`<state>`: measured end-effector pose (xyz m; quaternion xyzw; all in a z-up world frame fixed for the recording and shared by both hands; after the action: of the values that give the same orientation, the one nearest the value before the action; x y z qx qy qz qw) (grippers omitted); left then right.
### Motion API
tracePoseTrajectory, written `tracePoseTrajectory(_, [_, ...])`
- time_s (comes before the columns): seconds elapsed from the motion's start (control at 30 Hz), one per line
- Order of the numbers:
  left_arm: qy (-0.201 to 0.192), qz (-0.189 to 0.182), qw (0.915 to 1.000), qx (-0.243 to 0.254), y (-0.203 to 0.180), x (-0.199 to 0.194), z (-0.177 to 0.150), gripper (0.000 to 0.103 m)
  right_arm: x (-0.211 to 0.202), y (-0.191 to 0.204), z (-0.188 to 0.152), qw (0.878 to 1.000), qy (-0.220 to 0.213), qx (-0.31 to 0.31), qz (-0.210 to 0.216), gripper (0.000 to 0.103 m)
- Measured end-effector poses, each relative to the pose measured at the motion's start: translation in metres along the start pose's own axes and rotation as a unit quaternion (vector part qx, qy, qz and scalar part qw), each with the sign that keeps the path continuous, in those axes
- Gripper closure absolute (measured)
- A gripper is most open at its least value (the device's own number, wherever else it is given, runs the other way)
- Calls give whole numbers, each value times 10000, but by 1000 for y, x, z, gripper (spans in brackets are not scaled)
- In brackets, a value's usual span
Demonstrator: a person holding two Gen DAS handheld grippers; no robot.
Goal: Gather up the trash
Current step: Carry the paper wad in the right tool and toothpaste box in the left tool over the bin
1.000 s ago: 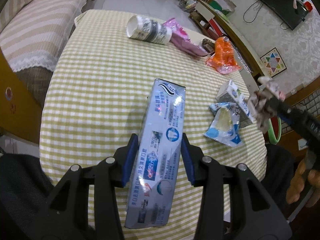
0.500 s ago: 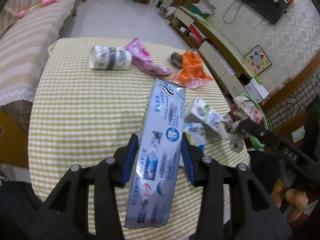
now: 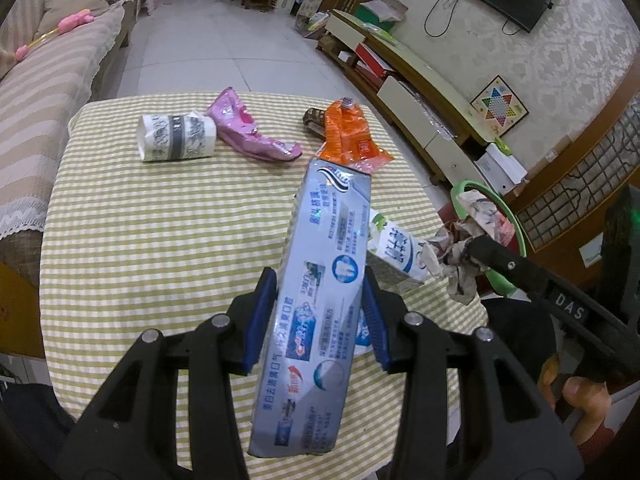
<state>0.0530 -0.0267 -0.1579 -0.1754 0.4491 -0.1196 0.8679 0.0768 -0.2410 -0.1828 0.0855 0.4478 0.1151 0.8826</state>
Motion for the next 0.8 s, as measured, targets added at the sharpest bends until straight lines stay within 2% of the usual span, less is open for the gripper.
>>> tracePoseTrajectory(0.37, [-116,-201,9993,303,-35,5,24,62,-8,-25,10,9996,-127,224,-150,56])
tracePoseTrajectory(0.8, [7,-266,9982,534,-62,14,21,62,-12,-50,16,9985,-172,459,-241,56])
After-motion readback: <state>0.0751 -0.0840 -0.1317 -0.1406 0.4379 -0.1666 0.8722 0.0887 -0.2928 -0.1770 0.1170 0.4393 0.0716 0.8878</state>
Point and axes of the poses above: each gripper's, at about its wrist camera, not at the fingertips, and x roughly the way its jaws point, y to its left, z to its top, the point moved 7 cm from there along x, roughly the way its jaws point, and after that the axes turned 5 degrees about -z, right-handed, at the moved point
